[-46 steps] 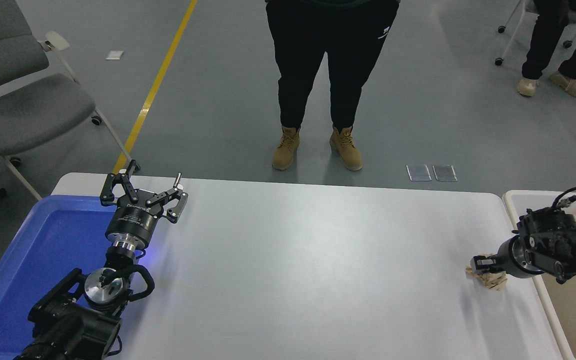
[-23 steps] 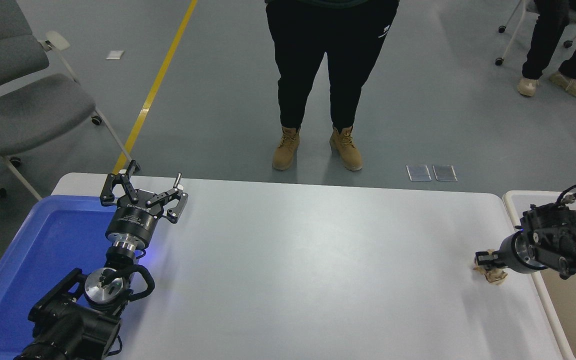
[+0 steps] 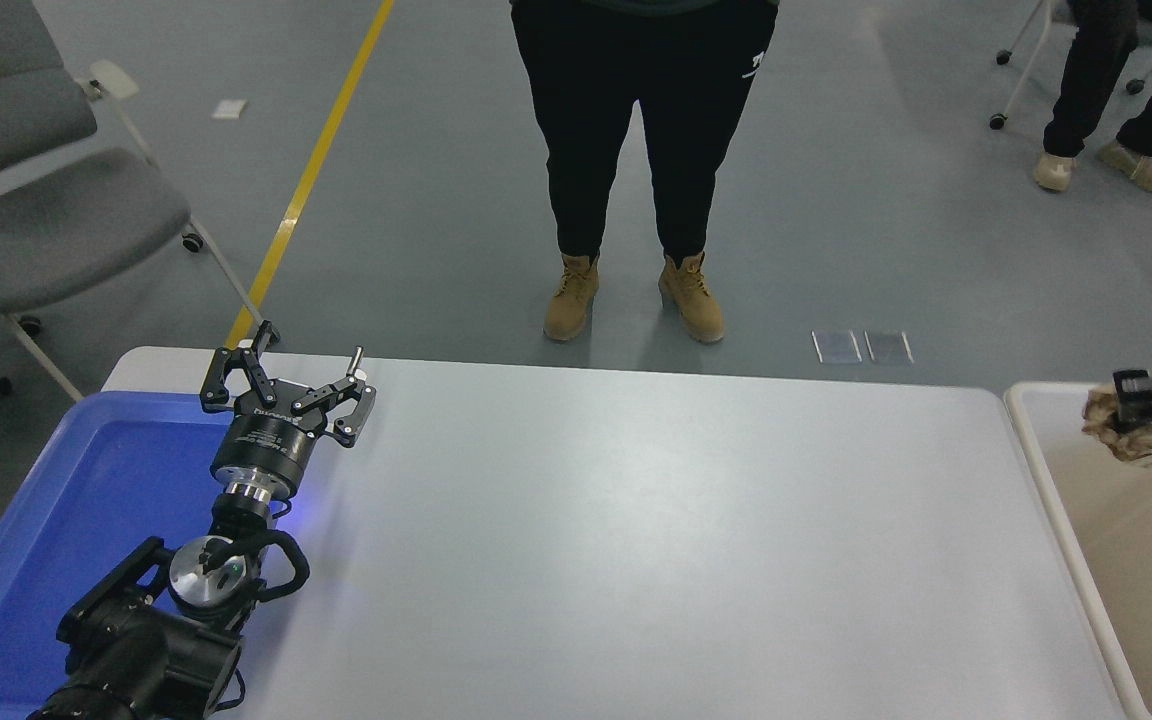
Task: Pick up paper ball place in dustbin
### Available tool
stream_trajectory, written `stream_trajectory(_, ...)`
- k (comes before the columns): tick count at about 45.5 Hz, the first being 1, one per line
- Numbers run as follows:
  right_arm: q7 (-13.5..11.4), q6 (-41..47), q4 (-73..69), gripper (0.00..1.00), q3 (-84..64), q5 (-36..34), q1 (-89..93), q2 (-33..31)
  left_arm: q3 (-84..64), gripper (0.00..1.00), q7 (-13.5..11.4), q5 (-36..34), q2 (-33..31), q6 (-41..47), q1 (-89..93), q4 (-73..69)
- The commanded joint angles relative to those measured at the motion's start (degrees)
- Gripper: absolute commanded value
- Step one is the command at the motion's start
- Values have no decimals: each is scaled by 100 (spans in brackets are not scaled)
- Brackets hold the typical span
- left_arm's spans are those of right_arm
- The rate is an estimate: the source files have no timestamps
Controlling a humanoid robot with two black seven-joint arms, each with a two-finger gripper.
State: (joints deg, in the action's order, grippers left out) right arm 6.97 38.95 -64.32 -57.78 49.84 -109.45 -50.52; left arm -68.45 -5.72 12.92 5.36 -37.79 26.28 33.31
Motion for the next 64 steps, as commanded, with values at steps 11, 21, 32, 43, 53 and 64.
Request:
stream_trajectory(11,-196,605,-555,0,-164,421,-2256,-450,-1,99,1,0,0,-1,0,0)
stream_trajectory(21,-415,605,313,0,-41,351,-2186,-827,-1,99,1,0,0,-1,0,0)
stream_trajectory(32,-433,-614,2036,0,100,-1079,-641,-1337,-1,99,1,0,0,-1,0,0)
stream_trajectory(43,-442,-2724,3521,0,731,-4542,2311,-715,-1,99,1,0,0,8,0,0)
stream_trajectory(53,-486,-3455,5665,0,2953,-5969,5352,630,8,99,-8,0,0,8,0,0)
stream_trajectory(64,-671,-3735,7091,0,5389,-5977,6936,2195,8,99,-8,0,0,8,0,0)
